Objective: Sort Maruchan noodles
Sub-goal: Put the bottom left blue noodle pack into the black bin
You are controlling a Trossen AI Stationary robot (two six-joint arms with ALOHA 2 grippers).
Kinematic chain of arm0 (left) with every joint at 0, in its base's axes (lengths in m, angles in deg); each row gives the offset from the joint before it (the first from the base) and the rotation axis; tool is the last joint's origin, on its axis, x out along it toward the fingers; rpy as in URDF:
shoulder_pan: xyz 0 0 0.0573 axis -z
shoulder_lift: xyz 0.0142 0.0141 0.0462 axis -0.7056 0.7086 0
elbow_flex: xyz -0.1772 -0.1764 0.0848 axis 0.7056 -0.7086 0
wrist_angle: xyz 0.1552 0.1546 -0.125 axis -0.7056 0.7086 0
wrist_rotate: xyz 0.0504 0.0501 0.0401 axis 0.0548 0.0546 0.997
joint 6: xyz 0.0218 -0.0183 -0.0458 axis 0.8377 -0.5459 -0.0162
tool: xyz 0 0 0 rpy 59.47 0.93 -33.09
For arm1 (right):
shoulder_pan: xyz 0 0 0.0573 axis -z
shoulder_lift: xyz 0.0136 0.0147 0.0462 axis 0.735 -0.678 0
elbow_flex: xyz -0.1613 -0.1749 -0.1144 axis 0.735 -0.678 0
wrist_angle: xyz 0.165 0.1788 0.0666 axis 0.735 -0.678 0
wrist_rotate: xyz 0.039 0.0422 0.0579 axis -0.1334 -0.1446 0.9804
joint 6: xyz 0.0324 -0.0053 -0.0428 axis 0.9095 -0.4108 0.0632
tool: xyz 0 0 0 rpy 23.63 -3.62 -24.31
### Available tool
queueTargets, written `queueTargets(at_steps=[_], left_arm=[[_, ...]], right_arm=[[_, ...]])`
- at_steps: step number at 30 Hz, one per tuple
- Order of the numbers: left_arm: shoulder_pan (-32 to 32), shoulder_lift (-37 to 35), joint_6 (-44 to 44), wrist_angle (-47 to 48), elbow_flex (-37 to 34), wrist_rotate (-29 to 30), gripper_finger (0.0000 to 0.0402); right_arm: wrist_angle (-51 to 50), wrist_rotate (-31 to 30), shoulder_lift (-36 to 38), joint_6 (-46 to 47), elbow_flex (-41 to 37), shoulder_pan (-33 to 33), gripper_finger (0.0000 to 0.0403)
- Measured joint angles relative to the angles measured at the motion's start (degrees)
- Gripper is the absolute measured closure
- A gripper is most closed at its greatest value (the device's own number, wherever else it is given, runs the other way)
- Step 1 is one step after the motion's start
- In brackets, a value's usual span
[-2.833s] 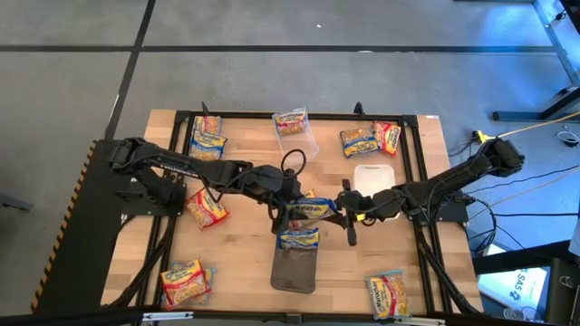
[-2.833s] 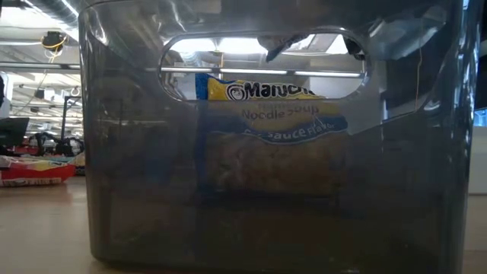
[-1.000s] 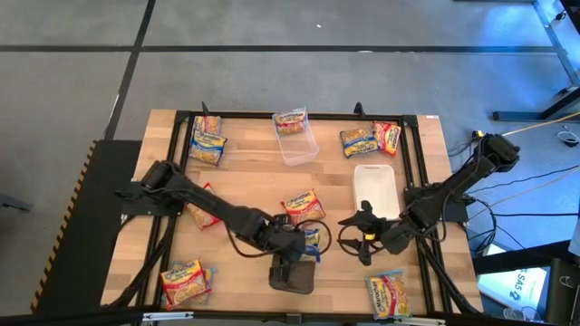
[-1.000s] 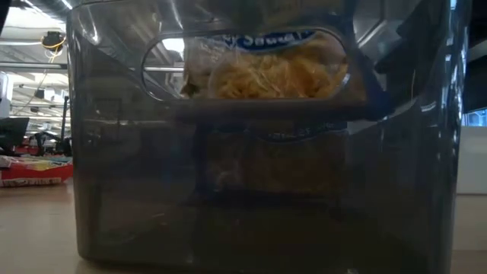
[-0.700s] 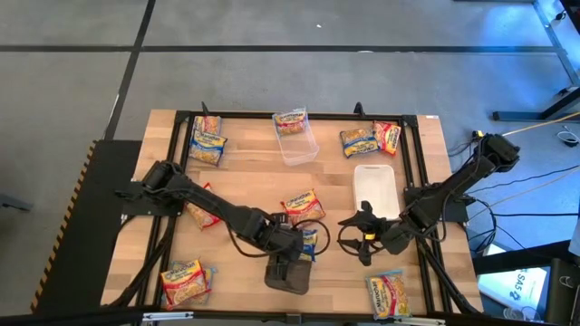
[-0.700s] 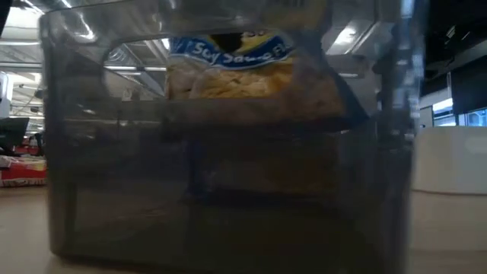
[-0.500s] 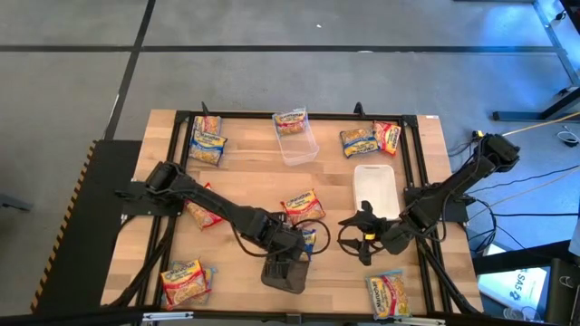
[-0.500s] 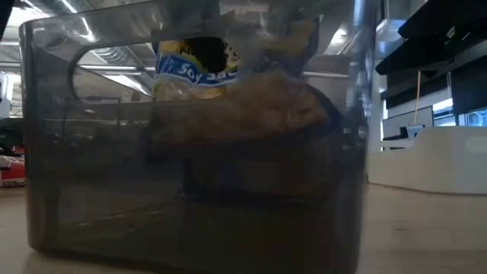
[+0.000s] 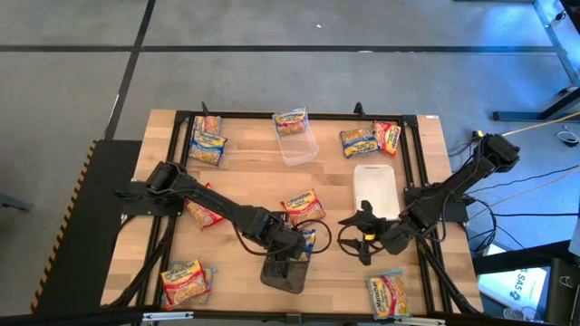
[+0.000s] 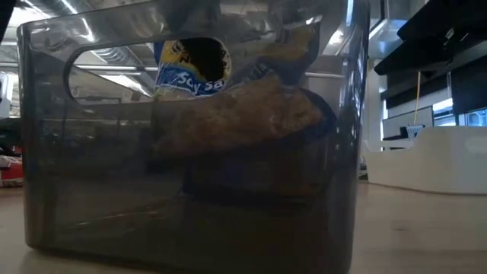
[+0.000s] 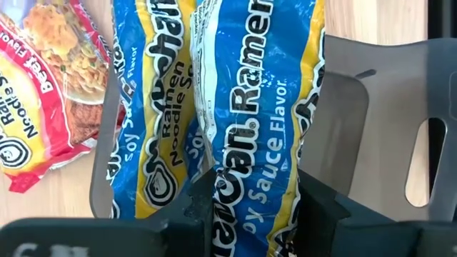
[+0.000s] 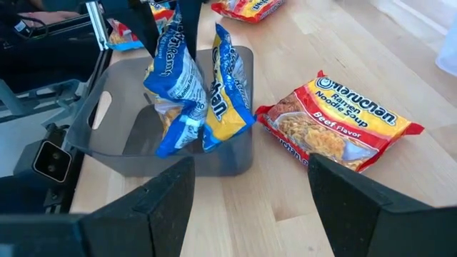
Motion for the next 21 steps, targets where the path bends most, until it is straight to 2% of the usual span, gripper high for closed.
queueTargets(at_steps=[6,21], left_arm=[[-0.2,-0.6,-0.1,3.8,0.0,-1.6,0.0283],[-0.5,1.8,3.3,1.2,0.0,-0.4,0.0283]], right_arm=[[0.2,0.1,-2.3,0.0,0.0,0.0,0.0155],[1.8,0.0,-4.4,-1.3,0.0,0.0,0.0155]])
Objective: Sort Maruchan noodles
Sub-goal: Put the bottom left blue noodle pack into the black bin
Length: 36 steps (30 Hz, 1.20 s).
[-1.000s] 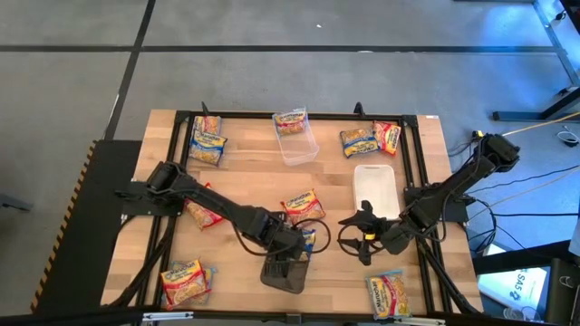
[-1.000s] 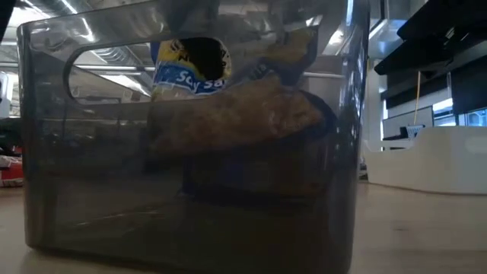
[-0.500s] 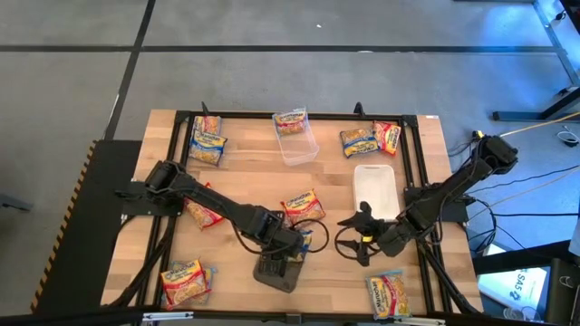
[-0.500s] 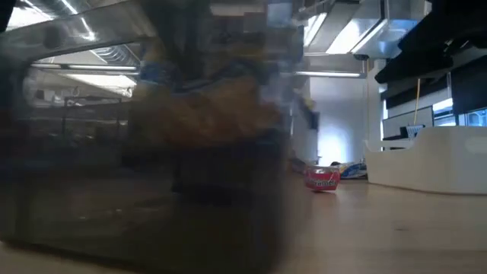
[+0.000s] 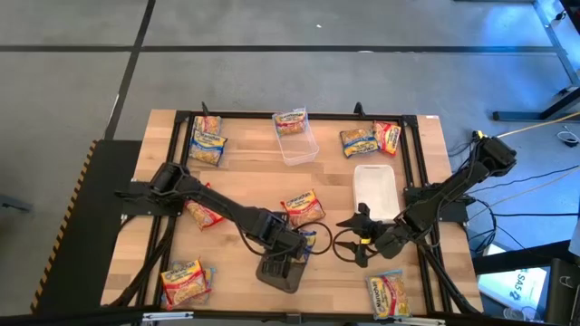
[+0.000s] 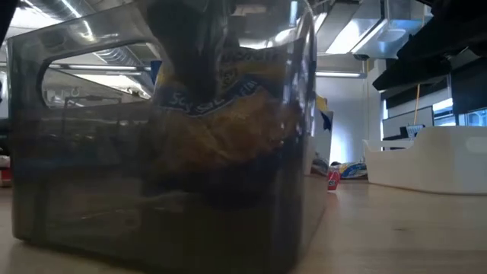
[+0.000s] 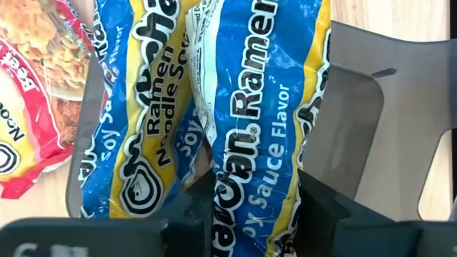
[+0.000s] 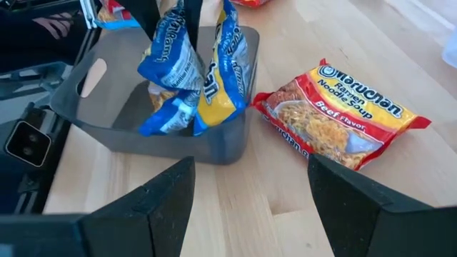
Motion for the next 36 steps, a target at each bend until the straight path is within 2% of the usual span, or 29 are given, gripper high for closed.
queueTargets(at_steps=[7,11,15,18,21,25,28,36], left_arm=[[-0.1,-0.1,-0.4,0.9,0.0,-0.2,0.0283],[-0.1,-0.1,-0.5,1.1,0.0,-0.2,0.0283],[-0.2,-0.1,-1.0,1.0,0.0,0.2,0.0283],[-0.3,-0.1,-1.4,1.1,0.0,0.1,0.0283],[-0.3,-0.1,-1.3,1.1,0.0,0.1,0.0283],[-0.4,-0.1,-1.4,1.1,0.0,0.1,0.0283],[-0.4,-0.2,-1.5,1.1,0.0,0.1,0.0283],[-0.4,-0.2,-1.5,1.0,0.0,0.1,0.0282]], right_arm=[[3.7,1.8,0.0,-0.6,0.0,0.0,0.0155],[14.7,6.7,-2.3,-3.3,0.0,0.0,0.0155],[25.8,13.5,-9.9,-5.2,0.8,-0.1,0.0162],[25.6,14.2,-16.1,-5.9,4.4,-0.1,0.02],[25.1,14.6,-21.0,-7.9,8.5,0.0,0.026],[22.2,14.1,-24.9,-10.3,12.5,1.1,0.0346],[19.9,13.6,-26.2,-10.4,14.1,2.6,0.0391],[19.8,14.2,-28.1,-9.4,14.3,5.5,0.0381]])
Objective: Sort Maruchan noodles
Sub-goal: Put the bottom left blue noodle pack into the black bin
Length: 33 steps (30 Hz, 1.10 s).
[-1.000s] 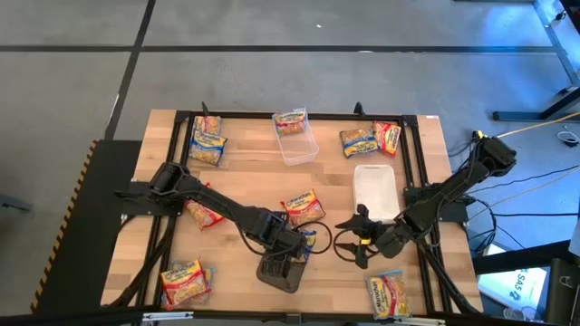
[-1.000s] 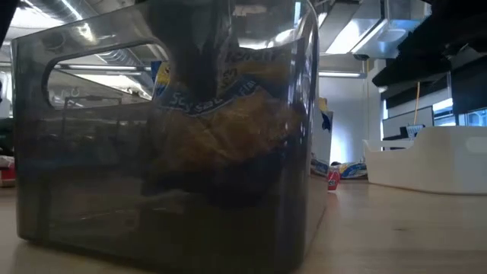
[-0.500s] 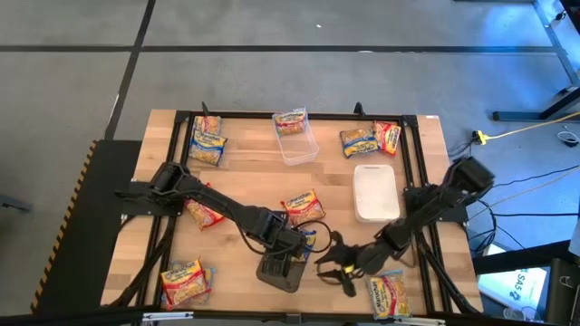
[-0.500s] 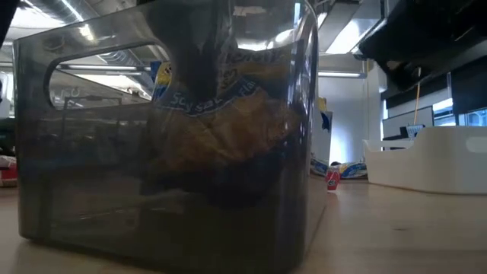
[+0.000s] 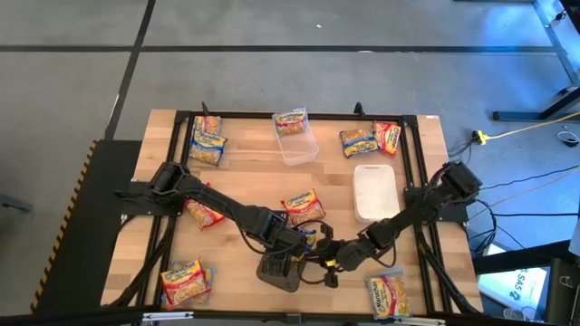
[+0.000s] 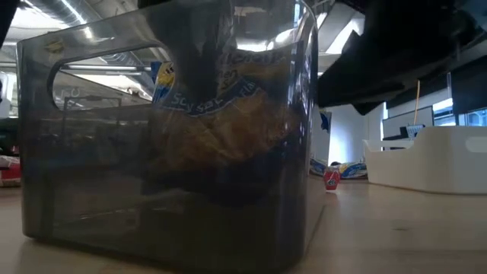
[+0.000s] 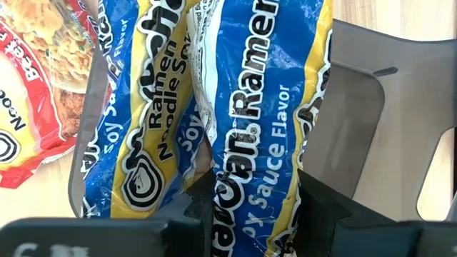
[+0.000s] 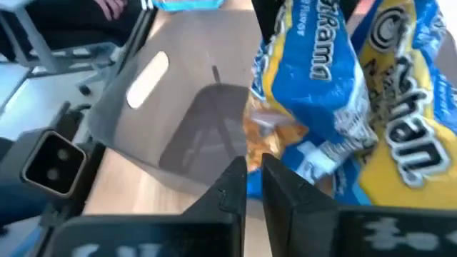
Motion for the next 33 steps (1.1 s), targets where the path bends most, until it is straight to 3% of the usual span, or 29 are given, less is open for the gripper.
queueTargets(at_steps=[15,25,33], left_arm=[[0.0,0.0,0.0,-1.8,0.0,0.1,0.0282],[0.0,0.0,2.7,-3.0,0.0,1.7,0.0282],[-0.2,2.8,4.5,-6.7,0.0,1.2,0.0282]], right_arm=[[2.8,1.0,-4.0,-1.1,0.1,1.7,0.0397],[-10.5,4.0,5.5,0.5,0.0,-2.7,0.0397],[-17.8,0.4,7.7,6.2,0.0,-6.7,0.0397]])
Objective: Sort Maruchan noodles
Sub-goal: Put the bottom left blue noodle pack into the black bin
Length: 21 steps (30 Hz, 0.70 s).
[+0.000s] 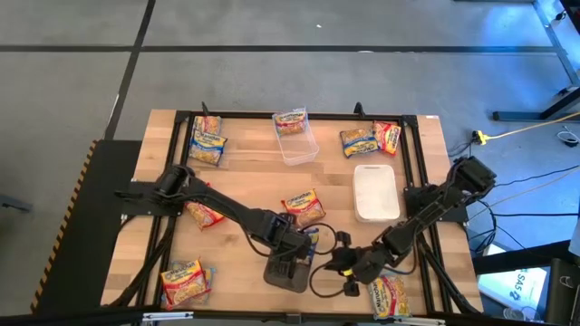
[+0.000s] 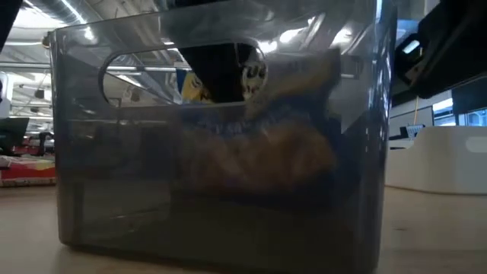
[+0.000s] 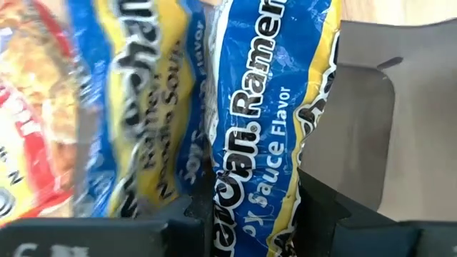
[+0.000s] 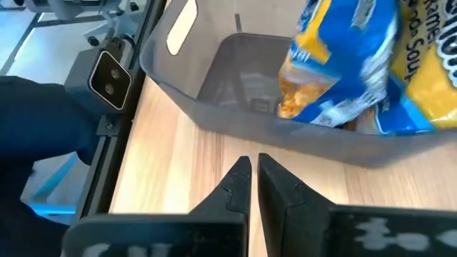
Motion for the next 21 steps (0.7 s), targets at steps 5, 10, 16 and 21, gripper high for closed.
queueTargets(at_steps=[5,10,16,21], left_arm=[[-0.3,1.2,-3.8,-0.8,0.1,0.3,0.0282],[-0.9,1.2,-9.8,-1.7,0.1,0.5,0.0276],[-1.4,1.2,-11.0,-2.1,0.0,0.7,0.0242],[-2.1,0.3,-12.3,-1.8,0.0,1.9,0.022]], right_arm=[[-0.7,-0.5,0.0,1.7,0.0,0.1,0.0397],[-0.7,-1.2,0.0,3.0,0.0,0.1,0.0397],[-0.8,-2.0,0.0,3.3,0.0,0.1,0.0386],[-0.8,-2.0,0.0,3.4,0.0,0.1,0.0326]])
